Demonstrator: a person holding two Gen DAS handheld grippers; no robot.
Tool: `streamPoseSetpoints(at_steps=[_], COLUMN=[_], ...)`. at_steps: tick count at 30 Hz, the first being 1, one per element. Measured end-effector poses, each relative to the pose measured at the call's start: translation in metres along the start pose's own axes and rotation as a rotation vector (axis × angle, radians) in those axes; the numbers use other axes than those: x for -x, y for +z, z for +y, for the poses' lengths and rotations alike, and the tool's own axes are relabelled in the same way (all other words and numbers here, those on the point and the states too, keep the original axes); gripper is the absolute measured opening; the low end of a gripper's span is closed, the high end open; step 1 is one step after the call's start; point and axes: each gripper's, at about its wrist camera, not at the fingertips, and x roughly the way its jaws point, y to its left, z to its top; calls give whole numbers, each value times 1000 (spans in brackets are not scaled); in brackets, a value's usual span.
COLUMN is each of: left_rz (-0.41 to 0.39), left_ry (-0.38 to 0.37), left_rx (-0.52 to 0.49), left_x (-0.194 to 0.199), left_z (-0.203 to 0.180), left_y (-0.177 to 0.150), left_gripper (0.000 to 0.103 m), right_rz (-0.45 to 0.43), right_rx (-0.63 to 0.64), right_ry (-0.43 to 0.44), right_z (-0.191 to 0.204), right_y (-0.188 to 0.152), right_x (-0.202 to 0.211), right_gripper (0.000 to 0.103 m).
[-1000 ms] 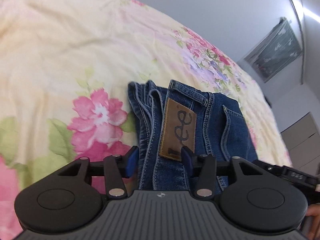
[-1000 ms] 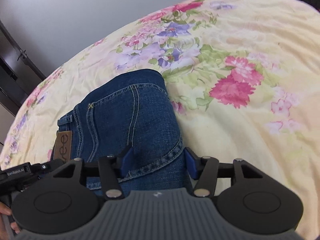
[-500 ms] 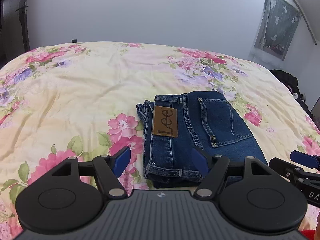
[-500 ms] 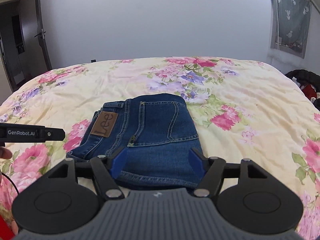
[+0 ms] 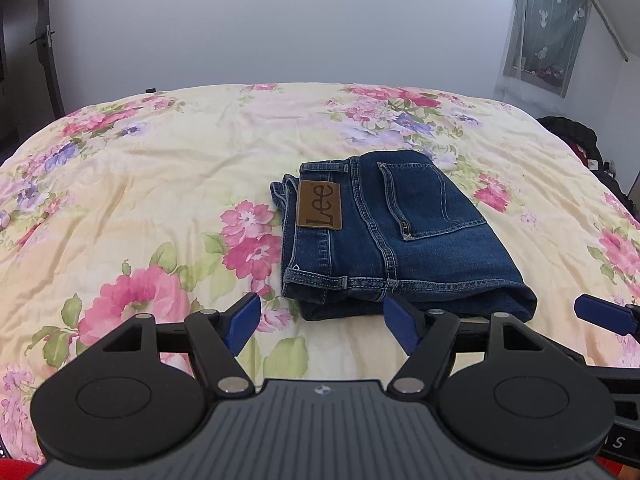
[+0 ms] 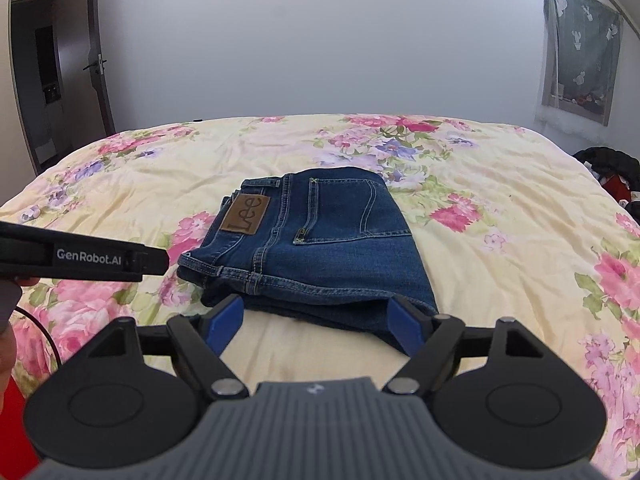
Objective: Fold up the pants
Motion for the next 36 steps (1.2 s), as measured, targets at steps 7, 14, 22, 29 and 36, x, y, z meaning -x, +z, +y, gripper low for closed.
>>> streamPoseSetpoints(at_steps=[7,14,22,29,36], left_rz=[-1,-2,-6,-7,-10], left_ry=[10,11,10,12,7], left_rx=[-8,-8,-14,-18,-31], left_x=[2,1,3,3,4], left_z=[-1,-2,-1,-2,-2], left_y=[-4,-3,-3,-3,-3], left_gripper=[83,83,83,83,83], right_rz=[4,8,6,11,9], right_rx=[-12,-11,-7,-5,-7], right_ry=[-1,0,-1,1,-3], right_z=[-2,-1,-1,-1,-3], right_y=[0,-1,-2,-3,-3], right_x=[1,0,0,0,0], right_gripper=[75,75,75,75,75])
